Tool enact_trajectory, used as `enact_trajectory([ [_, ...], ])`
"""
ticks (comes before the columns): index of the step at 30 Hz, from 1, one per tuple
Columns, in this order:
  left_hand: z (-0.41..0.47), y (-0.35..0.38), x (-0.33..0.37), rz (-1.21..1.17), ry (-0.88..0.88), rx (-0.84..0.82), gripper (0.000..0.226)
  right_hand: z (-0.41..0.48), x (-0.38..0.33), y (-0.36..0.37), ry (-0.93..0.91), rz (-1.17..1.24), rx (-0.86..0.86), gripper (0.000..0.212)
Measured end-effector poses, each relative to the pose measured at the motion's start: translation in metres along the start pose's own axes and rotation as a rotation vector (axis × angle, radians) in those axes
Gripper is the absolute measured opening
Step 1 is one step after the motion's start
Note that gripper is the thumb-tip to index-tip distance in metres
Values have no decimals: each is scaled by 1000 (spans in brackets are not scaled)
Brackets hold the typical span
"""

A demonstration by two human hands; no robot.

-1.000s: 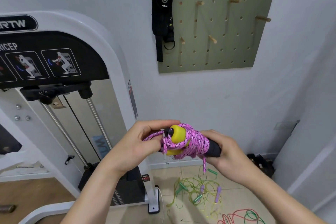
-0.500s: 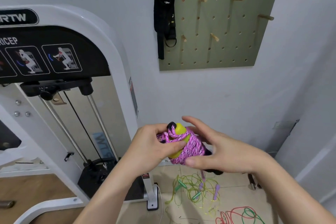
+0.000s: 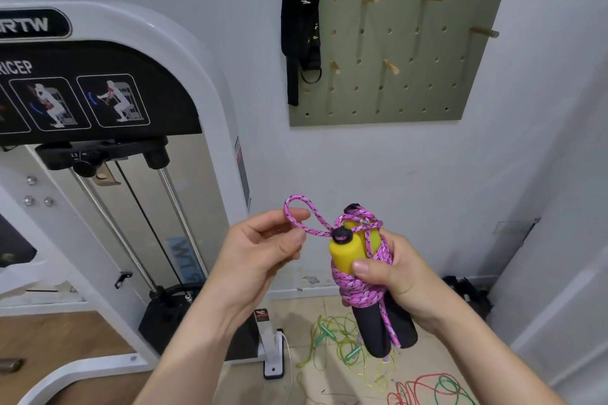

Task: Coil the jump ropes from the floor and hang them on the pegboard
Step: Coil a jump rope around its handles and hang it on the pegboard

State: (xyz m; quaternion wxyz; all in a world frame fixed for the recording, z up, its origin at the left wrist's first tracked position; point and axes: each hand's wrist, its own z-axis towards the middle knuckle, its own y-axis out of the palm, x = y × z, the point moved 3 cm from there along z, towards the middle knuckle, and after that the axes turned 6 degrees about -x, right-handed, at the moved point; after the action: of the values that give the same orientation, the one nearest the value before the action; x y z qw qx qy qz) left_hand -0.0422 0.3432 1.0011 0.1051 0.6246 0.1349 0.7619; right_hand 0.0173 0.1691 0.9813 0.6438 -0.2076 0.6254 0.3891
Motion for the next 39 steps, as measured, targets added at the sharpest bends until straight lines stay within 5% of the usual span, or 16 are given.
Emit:
enact_trajectory([
  [5, 1, 12, 0, -82, 6, -225, 78, -1, 5, 6, 32, 177, -99, 54],
  [11, 9, 15, 14, -51, 100, -301, 35, -3, 7, 11, 49, 284, -229, 65],
  [18, 12, 19, 20, -293, 122, -606, 40, -3, 10, 25, 14, 521, -488, 56],
  [22, 15, 25, 21, -258, 97, -485, 26, -2, 11, 30, -9, 539, -535, 57],
  [28, 7, 24, 23, 11, 100, -159, 37, -2, 9, 19, 4, 514, -470, 55],
  [31, -2, 27, 32, 330, 130, -106, 10, -3, 4, 13, -7, 388, -385, 56],
  [39, -11, 29, 32, 711, 184, -145, 11, -3, -15, 19, -11, 152, -341, 69],
])
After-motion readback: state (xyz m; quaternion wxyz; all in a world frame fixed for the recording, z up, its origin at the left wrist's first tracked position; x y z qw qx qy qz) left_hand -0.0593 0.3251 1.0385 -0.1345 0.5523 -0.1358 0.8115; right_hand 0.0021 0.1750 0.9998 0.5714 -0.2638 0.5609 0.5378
